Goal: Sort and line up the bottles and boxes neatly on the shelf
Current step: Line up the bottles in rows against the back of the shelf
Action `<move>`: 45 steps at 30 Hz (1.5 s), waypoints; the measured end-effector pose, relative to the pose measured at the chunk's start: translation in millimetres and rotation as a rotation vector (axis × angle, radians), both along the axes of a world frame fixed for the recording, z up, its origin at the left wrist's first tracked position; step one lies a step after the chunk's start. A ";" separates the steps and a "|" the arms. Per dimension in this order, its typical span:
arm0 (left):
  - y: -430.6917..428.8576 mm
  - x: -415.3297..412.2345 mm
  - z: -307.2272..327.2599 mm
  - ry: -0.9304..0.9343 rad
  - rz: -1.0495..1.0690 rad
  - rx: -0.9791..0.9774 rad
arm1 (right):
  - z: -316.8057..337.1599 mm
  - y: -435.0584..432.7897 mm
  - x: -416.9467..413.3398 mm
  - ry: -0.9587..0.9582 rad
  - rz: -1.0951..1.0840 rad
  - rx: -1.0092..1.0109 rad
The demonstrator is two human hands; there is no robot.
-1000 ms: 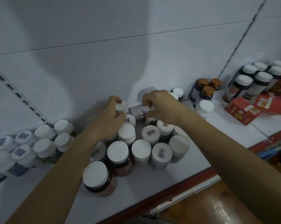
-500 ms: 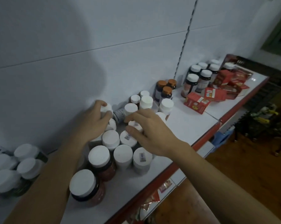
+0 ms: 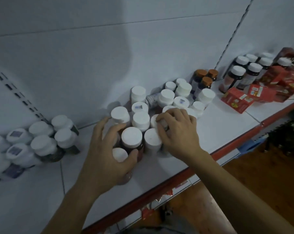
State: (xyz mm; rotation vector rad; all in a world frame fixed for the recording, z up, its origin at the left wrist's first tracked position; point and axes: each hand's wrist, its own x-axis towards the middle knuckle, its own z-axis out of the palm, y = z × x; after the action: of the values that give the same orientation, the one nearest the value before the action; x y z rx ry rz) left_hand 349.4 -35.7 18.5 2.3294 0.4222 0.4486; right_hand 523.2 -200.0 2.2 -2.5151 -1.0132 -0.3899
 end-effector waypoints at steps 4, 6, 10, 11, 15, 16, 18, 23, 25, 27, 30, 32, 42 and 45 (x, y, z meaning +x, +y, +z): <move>-14.4 23.8 -7.3 -0.127 0.145 -0.065 | -2.6 6.0 26.3 0.006 0.025 0.073; -21.5 40.5 -6.4 -0.174 0.227 -0.102 | -4.0 4.4 46.2 -0.012 0.014 0.088; -34.9 77.1 -13.8 -0.226 0.386 -0.090 | -3.9 -10.5 85.0 -0.048 0.014 0.087; -40.1 86.7 -16.3 -0.238 0.429 -0.080 | -4.7 -16.2 92.4 -0.046 0.033 0.085; -61.5 124.7 -20.1 -0.299 0.518 -0.095 | -5.3 -33.7 116.0 0.004 0.149 0.067; -64.4 132.7 -20.3 -0.310 0.534 -0.105 | -4.3 -36.0 119.5 -0.003 0.176 0.044; -68.8 144.1 -20.3 -0.334 0.576 -0.118 | 1.0 -39.5 129.0 0.018 0.256 0.037; -68.2 150.0 -6.6 -0.207 0.614 0.034 | 45.8 -42.4 196.2 0.038 0.341 0.221; -63.7 155.8 6.7 -0.137 0.600 0.203 | 62.8 -31.9 230.8 -0.031 0.256 0.054; -59.4 171.1 23.0 -0.083 0.546 0.309 | 72.0 -16.9 256.1 0.026 0.179 -0.204; -52.8 216.0 49.8 0.082 0.408 0.270 | 78.5 0.1 271.7 0.201 0.156 -0.422; -46.1 255.1 61.0 0.344 0.338 0.246 | 87.0 6.4 274.3 0.235 0.149 -0.425; -48.2 328.1 57.2 0.577 0.396 0.314 | 76.2 -3.9 285.8 0.239 0.129 -0.417; -49.3 328.6 56.1 0.557 0.397 0.285 | 71.9 -0.9 289.7 0.249 0.141 -0.398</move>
State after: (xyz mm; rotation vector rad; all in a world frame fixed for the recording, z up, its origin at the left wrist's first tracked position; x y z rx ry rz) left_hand 678.0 -85.1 74.6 2.6351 1.1651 0.0242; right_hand 812.9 -200.9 74.1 -2.7189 -1.2545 0.1837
